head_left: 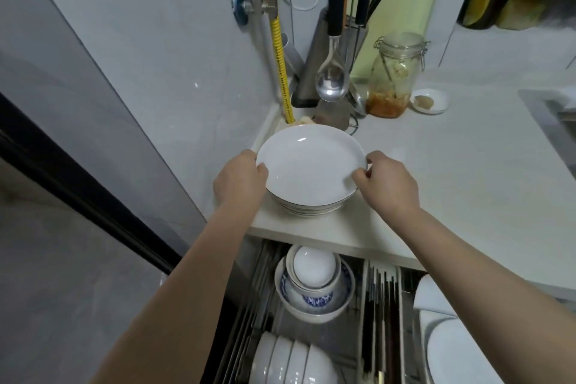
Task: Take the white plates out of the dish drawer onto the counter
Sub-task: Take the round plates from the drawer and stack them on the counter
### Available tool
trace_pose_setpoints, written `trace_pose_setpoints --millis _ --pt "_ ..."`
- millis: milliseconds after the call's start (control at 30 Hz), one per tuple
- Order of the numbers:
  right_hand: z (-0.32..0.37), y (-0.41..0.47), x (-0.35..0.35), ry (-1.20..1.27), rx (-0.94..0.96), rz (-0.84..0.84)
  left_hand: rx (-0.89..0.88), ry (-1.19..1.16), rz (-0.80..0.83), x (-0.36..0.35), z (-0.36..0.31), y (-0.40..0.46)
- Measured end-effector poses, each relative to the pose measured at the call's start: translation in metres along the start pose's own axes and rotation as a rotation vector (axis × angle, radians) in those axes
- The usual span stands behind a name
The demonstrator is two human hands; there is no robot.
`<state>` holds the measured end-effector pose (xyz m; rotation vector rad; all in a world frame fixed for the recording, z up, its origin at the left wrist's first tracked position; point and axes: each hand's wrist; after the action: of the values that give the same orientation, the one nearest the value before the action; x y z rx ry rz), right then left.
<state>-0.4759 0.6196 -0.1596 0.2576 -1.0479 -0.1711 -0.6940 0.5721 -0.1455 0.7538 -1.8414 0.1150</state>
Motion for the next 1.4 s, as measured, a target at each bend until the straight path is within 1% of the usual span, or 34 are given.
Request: trace_pose_setpoints --millis 233,500,700,833,900,1000,1100,1167,1200,1400 --pt "-0.006 0.016 -0.024 -0.030 -0.048 0.022 0.038 0.032 0.093 -0.028 0.000 0.018" --pt "-0.009 0.022 -0.039 -0.040 -0.060 0.067 0.013 0.036 0.070 -0.043 0.006 0.022" --pt "-0.014 0.015 -0.044 0.039 -0.082 0.053 -0.001 0.041 0.055 -0.045 0.007 0.013" --pt "-0.023 0.000 -0.038 0.127 -0.070 0.074 -0.001 0.009 0.006 -0.046 0.014 -0.014" --pt "-0.032 -0.011 -0.033 0.165 -0.031 0.079 0.016 -0.033 -0.033 -0.047 0.014 -0.029" --pt "-0.048 -0.034 -0.025 0.156 0.057 0.073 0.023 -0.116 -0.097 -0.050 0.015 -0.054" --pt "-0.071 -0.061 -0.018 0.113 0.117 0.054 -0.019 -0.192 -0.135 -0.050 0.015 -0.091" --pt "-0.089 -0.080 -0.015 0.089 0.123 0.061 -0.095 -0.146 -0.203 -0.053 0.013 -0.120" --pt "-0.099 -0.090 -0.013 0.079 0.114 0.072 -0.128 -0.128 -0.208 -0.057 0.010 -0.135" --pt "-0.167 -0.152 -0.005 -0.002 0.019 0.202 -0.249 -0.078 0.065 -0.097 -0.015 -0.208"
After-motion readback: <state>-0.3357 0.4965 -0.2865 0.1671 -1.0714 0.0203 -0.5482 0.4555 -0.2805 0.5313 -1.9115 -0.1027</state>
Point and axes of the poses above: each hand's wrist, its own y-axis towards the middle knuckle, its own x-axis out of the back of the hand, z = x × y, and after that the axes turned 9 degrees about -z, right-handed
